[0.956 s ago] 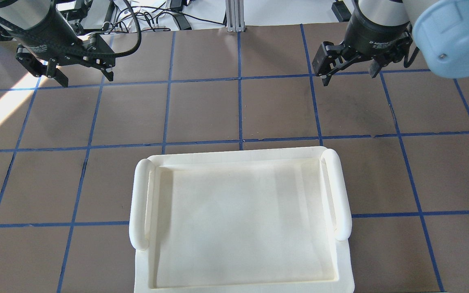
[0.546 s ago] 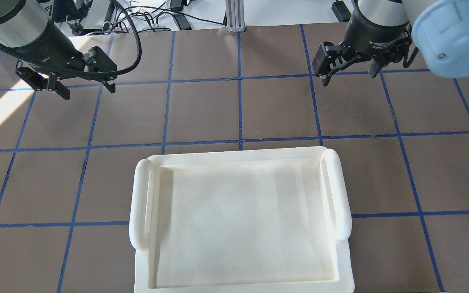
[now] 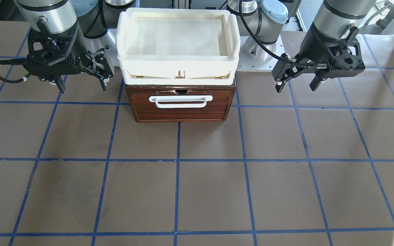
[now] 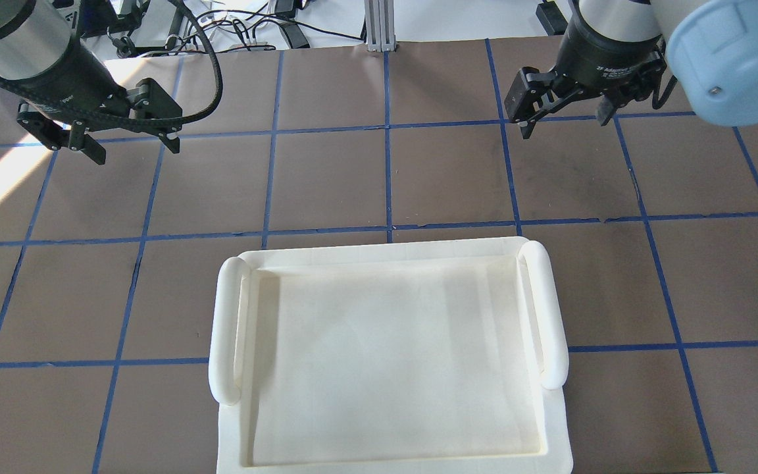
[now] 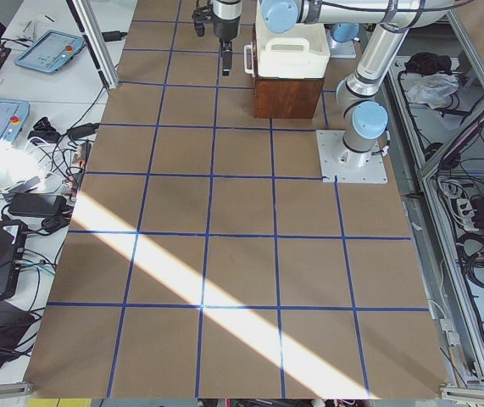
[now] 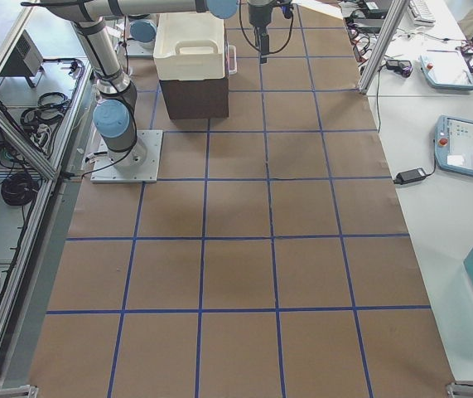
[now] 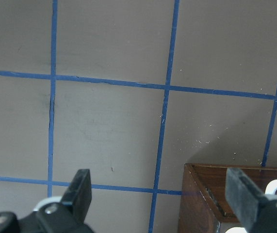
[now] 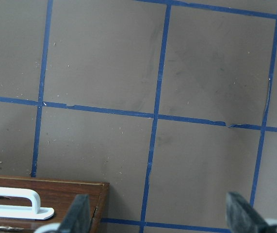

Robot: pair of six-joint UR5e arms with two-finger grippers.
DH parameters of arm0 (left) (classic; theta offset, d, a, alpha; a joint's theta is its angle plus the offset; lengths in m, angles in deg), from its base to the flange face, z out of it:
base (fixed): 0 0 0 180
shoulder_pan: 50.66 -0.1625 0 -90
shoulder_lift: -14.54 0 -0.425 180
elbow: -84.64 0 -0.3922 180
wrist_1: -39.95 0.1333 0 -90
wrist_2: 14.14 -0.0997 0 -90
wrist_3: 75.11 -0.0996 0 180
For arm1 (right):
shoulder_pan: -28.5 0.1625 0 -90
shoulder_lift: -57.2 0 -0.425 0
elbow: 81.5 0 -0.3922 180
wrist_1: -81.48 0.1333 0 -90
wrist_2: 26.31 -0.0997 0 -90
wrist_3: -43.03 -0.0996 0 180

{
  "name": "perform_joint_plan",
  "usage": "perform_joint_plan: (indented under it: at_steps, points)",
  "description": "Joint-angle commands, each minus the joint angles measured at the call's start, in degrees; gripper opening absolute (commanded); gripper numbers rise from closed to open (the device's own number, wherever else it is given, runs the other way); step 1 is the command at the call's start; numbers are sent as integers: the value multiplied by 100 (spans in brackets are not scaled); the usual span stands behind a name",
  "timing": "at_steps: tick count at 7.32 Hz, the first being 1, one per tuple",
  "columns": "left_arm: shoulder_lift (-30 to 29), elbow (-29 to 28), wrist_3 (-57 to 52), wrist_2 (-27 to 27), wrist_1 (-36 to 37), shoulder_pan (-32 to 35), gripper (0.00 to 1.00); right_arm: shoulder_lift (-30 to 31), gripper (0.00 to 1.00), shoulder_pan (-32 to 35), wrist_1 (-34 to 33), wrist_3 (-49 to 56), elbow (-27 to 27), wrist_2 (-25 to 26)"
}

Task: Put scissors in drawer and close it

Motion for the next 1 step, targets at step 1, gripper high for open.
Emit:
perform_joint_plan:
  at_steps: [1]
  points:
    - [9, -6, 9, 3, 4, -4, 100, 3, 100, 0, -8, 0, 0, -5]
